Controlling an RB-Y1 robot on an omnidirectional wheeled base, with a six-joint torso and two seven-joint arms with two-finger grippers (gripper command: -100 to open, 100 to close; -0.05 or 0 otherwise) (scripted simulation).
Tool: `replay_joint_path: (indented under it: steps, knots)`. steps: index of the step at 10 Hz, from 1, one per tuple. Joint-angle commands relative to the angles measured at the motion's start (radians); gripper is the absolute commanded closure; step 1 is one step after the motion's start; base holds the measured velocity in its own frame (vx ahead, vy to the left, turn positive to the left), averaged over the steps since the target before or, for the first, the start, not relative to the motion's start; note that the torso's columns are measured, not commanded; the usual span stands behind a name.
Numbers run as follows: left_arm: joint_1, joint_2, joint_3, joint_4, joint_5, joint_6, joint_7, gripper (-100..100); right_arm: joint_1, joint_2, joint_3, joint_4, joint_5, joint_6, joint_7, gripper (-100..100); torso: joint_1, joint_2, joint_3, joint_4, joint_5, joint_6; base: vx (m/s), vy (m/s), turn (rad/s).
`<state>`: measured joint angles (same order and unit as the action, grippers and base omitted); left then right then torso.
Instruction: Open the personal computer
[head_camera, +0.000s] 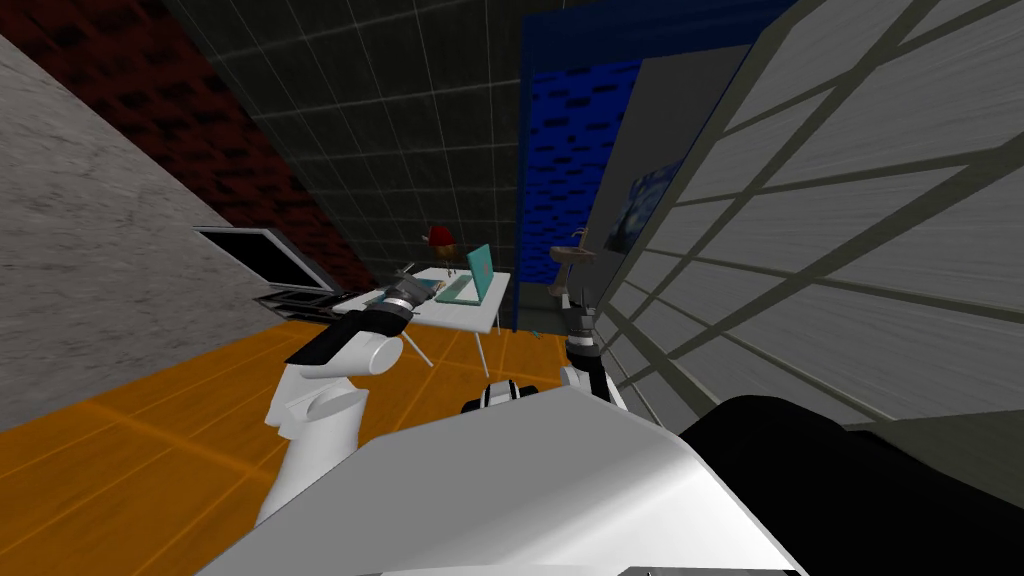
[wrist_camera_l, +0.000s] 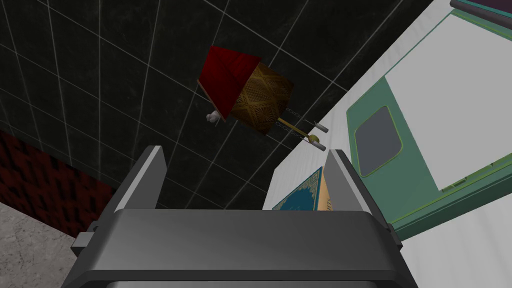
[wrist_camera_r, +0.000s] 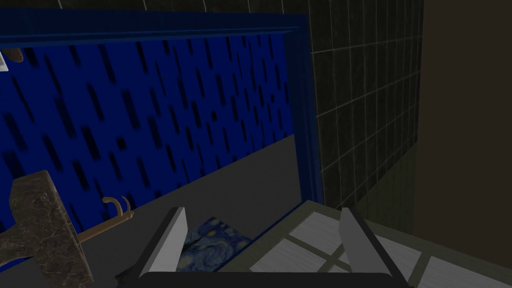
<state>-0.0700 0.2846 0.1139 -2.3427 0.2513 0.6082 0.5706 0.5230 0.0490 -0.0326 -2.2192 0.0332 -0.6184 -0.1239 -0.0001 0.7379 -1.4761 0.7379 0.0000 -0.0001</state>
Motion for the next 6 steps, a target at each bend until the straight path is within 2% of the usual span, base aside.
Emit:
replay_joint_path:
  steps: [1, 2, 3, 6]
  knots:
    - [-0.029, 0.013, 0.014, -0.013, -0.004, 0.064, 0.040, -100, 0.000, 0.000, 0.000, 0.000, 0.000, 0.000, 0.000, 0, -0.001, 0.000, 0.000, 0.000, 0.000, 0.000, -0.012, 0.026, 0.040]
    - [-0.047, 0.019, 0.022, -0.022, -0.006, 0.091, 0.061, -100, 0.000, 0.000, 0.000, 0.000, 0.000, 0.000, 0.000, 0, 0.000, 0.000, 0.000, 0.000, 0.000, 0.000, -0.014, 0.031, 0.070]
    - [-0.047, 0.019, 0.022, -0.022, -0.006, 0.099, 0.061, -100, 0.000, 0.000, 0.000, 0.000, 0.000, 0.000, 0.000, 0, 0.000, 0.000, 0.000, 0.000, 0.000, 0.000, -0.009, 0.020, 0.024]
    - [-0.100, 0.034, 0.045, -0.042, -0.002, 0.193, 0.115, -100, 0.000, 0.000, 0.000, 0.000, 0.000, 0.000, 0.000, 0, 0.000, 0.000, 0.000, 0.000, 0.000, 0.000, -0.003, 0.007, 0.041]
